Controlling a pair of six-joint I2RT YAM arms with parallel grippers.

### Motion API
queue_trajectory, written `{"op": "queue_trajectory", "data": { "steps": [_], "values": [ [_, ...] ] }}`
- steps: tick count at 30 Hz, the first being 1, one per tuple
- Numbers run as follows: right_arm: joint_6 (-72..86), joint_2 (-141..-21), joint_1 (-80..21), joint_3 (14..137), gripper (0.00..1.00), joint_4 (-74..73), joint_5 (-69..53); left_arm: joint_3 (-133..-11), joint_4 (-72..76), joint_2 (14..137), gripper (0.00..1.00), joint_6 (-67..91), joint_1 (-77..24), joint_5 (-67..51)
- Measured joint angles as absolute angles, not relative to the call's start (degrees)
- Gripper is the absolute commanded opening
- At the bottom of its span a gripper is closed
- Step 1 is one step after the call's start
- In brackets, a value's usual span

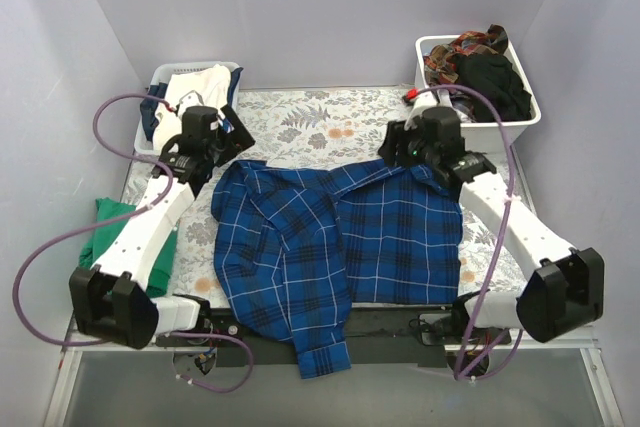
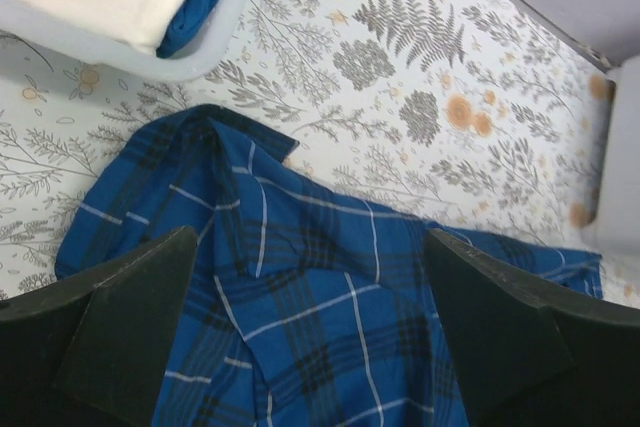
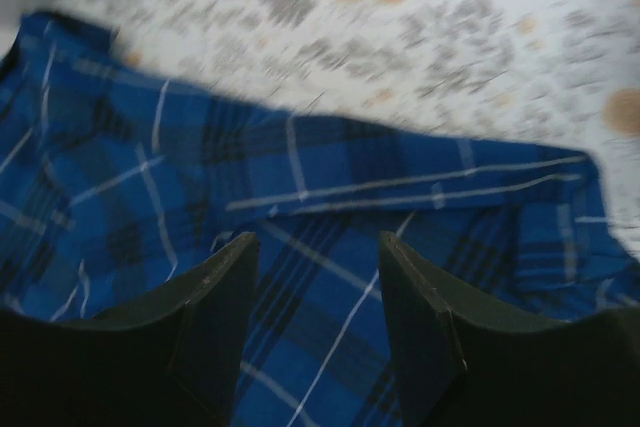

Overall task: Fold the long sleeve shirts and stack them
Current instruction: Flatten the shirt out

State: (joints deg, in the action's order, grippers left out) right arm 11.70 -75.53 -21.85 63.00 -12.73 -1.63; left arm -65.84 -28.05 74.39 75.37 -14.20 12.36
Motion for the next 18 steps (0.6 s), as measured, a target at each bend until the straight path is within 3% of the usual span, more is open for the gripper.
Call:
{"op": "queue_trajectory", "data": {
  "steps": [5,10,18],
  "values": [
    [9.7,-73.5,-33.0,56.9,0.60,-17.7,-6.7,-60.7,-28.4,67.5,0.98,74.9,-14.2,8.8],
    [8.3,-77.2,-40.9,54.8,0.60,-21.1,-10.1,-57.9,-29.5,69.1,0.98,75.0,-14.2,6.9],
    [8.4,-83.0,-46.0,54.4,0.60,-22.5,-12.9,-57.2,-30.1,69.5,0.98,75.0,-14.2,6.1]
  ]
}}
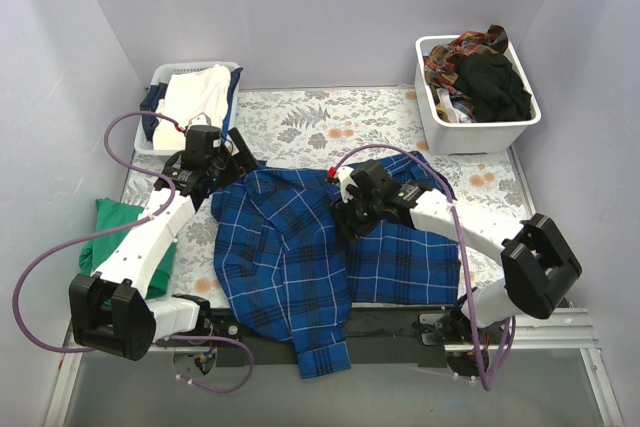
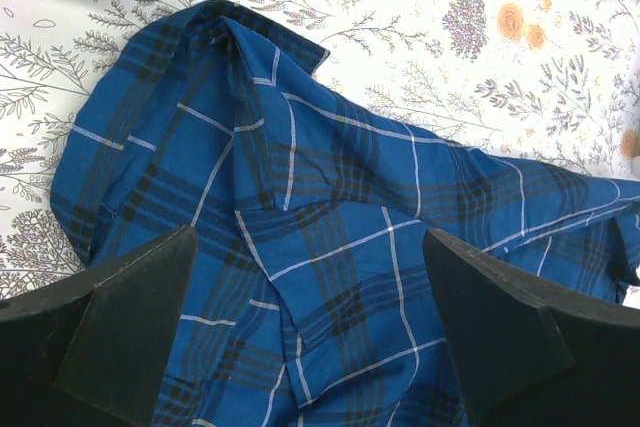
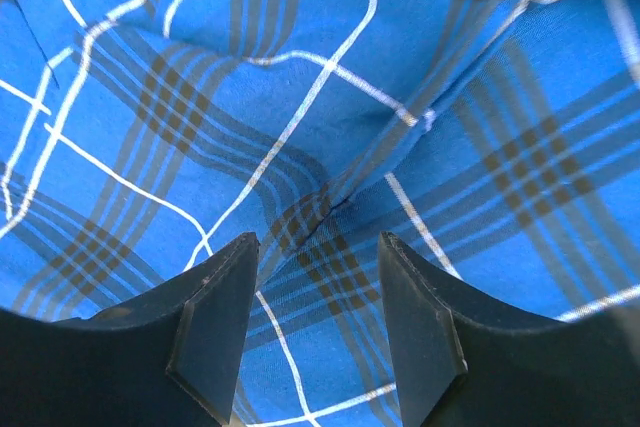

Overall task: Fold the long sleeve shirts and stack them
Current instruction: Flatten the shirt out

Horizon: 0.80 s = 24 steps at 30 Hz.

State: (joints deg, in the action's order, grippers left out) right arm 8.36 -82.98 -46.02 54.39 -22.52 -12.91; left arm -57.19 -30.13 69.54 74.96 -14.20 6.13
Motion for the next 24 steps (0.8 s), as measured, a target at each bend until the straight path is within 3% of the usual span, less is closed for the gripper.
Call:
{"op": "queue_trajectory", "data": {
  "steps": [4,7,11,24],
  "values": [
    [8.4,-86.3,-46.7,54.4,0.59,-22.5,-13.7,-57.1,-30.2,69.5,0.98,74.9,-14.2,6.0],
    [8.3,-89.4,-47.0,54.5,0.46,-22.5,-13.9,-57.1,-30.2,69.2,0.98,74.8,-14.2,6.0],
    [7.6,-91.9,-47.3,55.5,0.10,-23.0,-13.9,-57.1,-30.3,68.8,0.98,74.8,-14.2,6.0],
    [4.8,-91.0,-47.6,71.4,0.01,-23.4,-5.8,-57.1,-30.5,68.5,0.98,74.2,-14.2,6.6]
  ]
}}
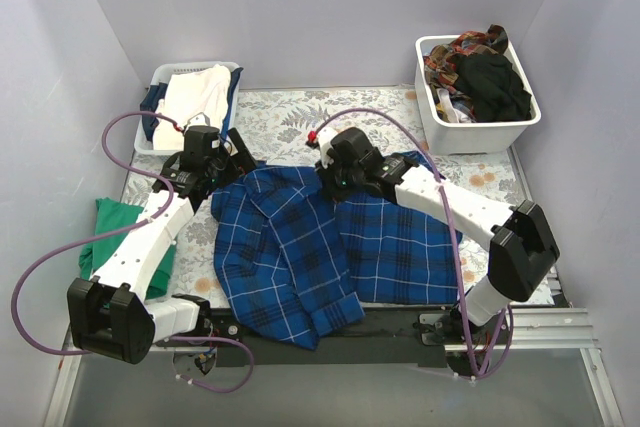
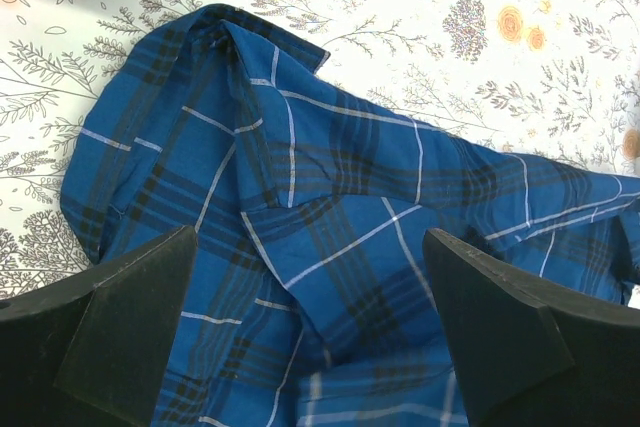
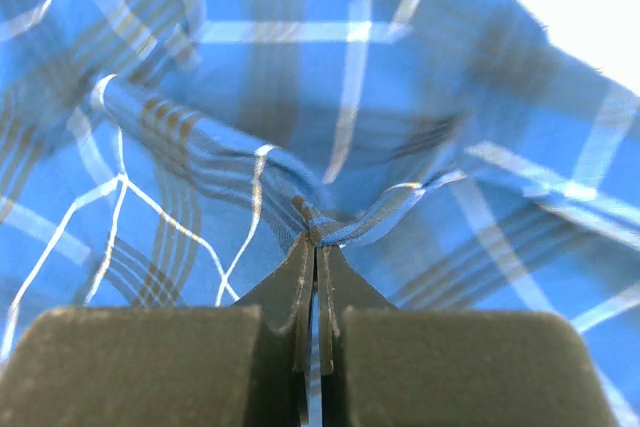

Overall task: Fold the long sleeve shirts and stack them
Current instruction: Flatten the shirt out

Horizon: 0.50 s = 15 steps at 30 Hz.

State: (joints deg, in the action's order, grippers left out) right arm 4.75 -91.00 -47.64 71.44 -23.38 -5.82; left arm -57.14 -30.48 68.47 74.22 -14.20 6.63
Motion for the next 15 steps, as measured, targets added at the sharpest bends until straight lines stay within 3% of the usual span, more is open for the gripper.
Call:
{"op": "queue_trajectory", "data": {
  "steps": [7,15],
  "values": [
    [5.9,-92.7,-40.2,79.7,0.01,-16.3,10.0,-57.1,-30.5,68.5,0.98,73.9,-14.2,6.7],
    [10.9,-109.6,-25.0,102.0,0.01,-8.5,12.0,-57.0,-30.5,68.5,0.98,73.9,-14.2,6.4]
  ]
}}
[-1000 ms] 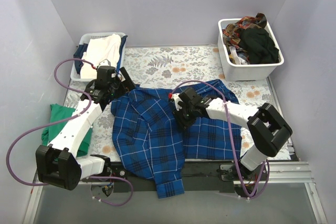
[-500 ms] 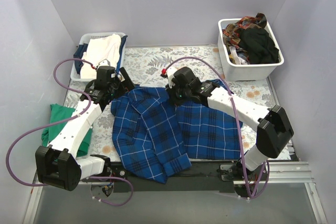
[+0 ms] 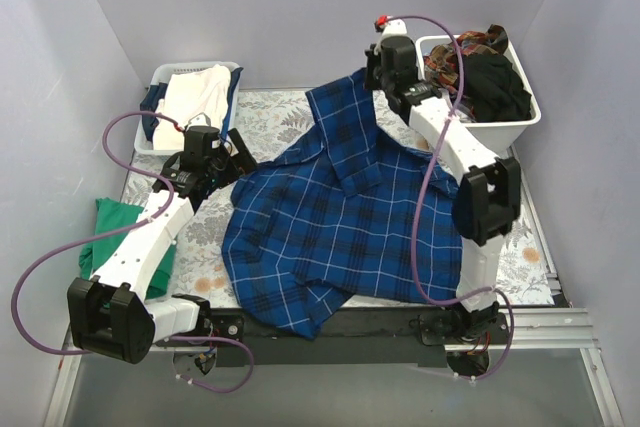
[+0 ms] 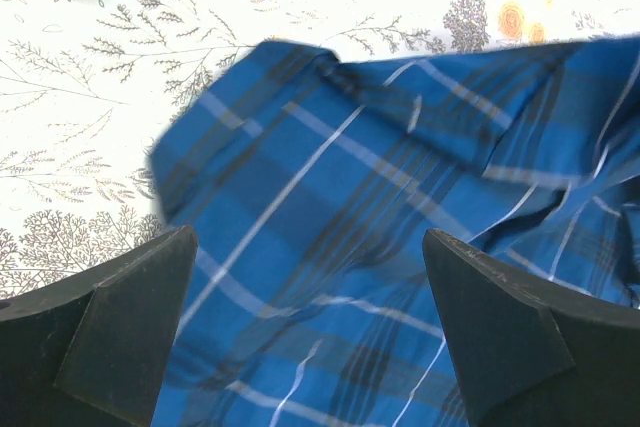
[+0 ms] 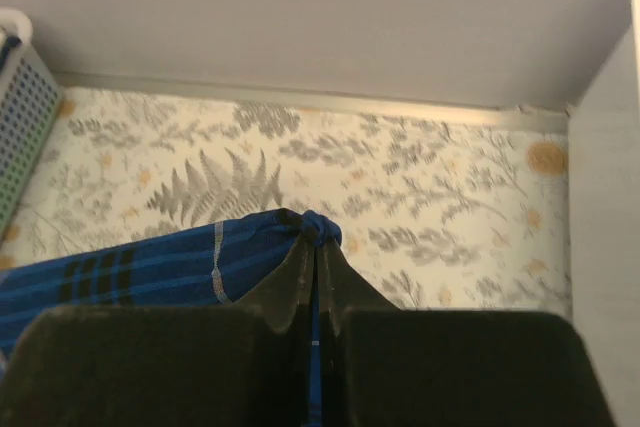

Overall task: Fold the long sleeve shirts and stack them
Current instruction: Flatten the shirt out

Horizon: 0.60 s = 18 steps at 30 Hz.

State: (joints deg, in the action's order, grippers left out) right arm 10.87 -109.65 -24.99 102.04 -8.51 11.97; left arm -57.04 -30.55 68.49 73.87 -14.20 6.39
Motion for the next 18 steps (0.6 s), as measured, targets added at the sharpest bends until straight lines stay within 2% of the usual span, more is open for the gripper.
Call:
{"op": "queue_trajectory", "data": {
  "steps": [1,3,5,9,12,18],
  "values": [
    [11.2,-112.2,-24.6,105.3,0.02,-8.4,11.5,-57.0,-30.6,68.5,0.98,73.8,-14.2,6.3],
    [12.2,-118.2,-24.4,113.6,0.29,-8.0,9.8,-57.0,-30.5,68.8,0.98,73.6,-14.2,5.8],
    [13.4,-123.7,-24.5,120.7,0.63,-7.0,7.0,-57.0,-30.5,69.3,0.98,73.3,-14.2,5.1],
    [15.5,-129.1,-24.5,124.5,0.71,-5.7,-0.3,-57.0,-30.4,70.8,0.98,72.6,-14.2,4.4],
    [16.0,-128.5,-24.8,119.2,0.74,-5.1,-2.5,-57.0,-30.3,72.2,0.98,72.0,-14.2,4.0],
    [15.0,-121.7,-24.9,106.2,0.73,-11.4,1.3,-57.5,-28.9,78.1,0.98,70.2,-14.2,-0.1]
  ]
}}
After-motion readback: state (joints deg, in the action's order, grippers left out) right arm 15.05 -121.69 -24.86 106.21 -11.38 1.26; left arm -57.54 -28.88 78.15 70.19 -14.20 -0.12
